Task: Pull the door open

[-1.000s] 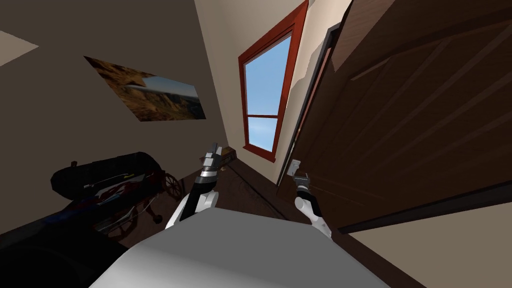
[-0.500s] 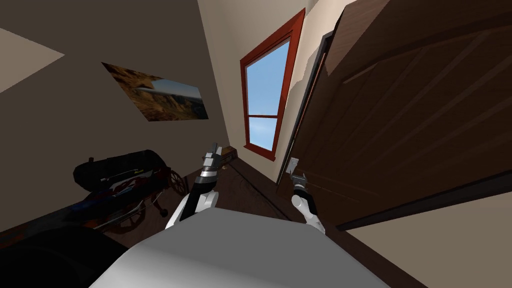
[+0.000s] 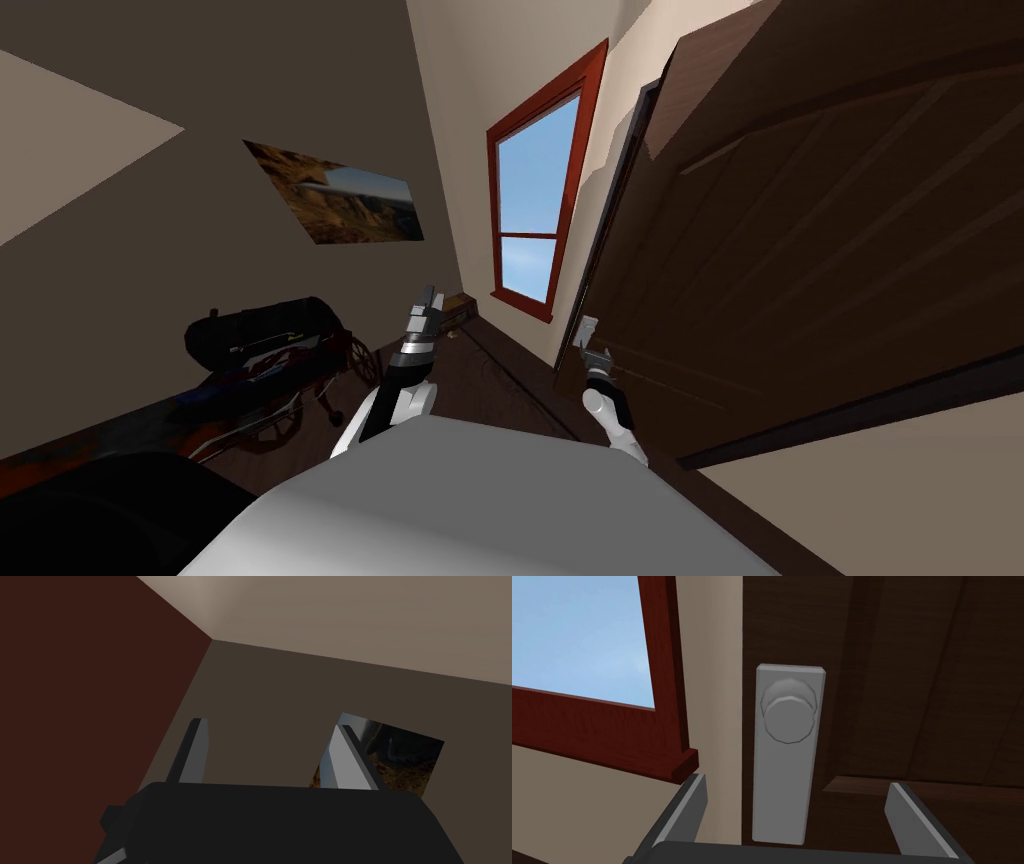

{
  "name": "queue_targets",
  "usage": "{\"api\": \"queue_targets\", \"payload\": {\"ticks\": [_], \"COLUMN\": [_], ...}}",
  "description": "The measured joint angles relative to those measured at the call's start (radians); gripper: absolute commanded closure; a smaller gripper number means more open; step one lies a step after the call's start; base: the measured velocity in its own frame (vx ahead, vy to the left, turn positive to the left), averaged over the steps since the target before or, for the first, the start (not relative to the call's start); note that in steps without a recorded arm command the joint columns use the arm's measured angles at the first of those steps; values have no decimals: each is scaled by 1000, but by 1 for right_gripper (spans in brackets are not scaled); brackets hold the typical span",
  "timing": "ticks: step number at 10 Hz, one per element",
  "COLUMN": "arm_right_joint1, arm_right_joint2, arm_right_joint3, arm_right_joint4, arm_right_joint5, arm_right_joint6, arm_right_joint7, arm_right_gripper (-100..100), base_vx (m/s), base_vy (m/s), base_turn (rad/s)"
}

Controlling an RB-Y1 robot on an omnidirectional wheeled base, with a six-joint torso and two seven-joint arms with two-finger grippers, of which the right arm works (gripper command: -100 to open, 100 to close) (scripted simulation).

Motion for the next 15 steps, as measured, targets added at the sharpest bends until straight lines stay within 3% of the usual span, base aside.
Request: {"api": "queue_targets", "payload": {"ticks": [2, 6, 7, 13, 15], "arm_right_joint1": [13, 11, 10, 13, 21], "arm_right_joint2": [-28, -106, -107, -106, -128], "arm_right_joint3": [-19, -62, -64, -63, -51], "arm_right_joint4": [-2, 35, 35, 37, 28], "arm_right_joint5": [-12, -41, -42, -41, -43], "arm_right_joint6": [0, -5, -5, -3, -8], "arm_right_joint7": [-21, -78, -80, -78, -98], "arm_right_gripper": [-100, -100, 100, 100, 100], "base_vx": [164, 164, -12, -34, -220], "base_vy": [-28, -24, 1, -2, -32], "base_turn": [116, 119, -33, 20, 146]}}
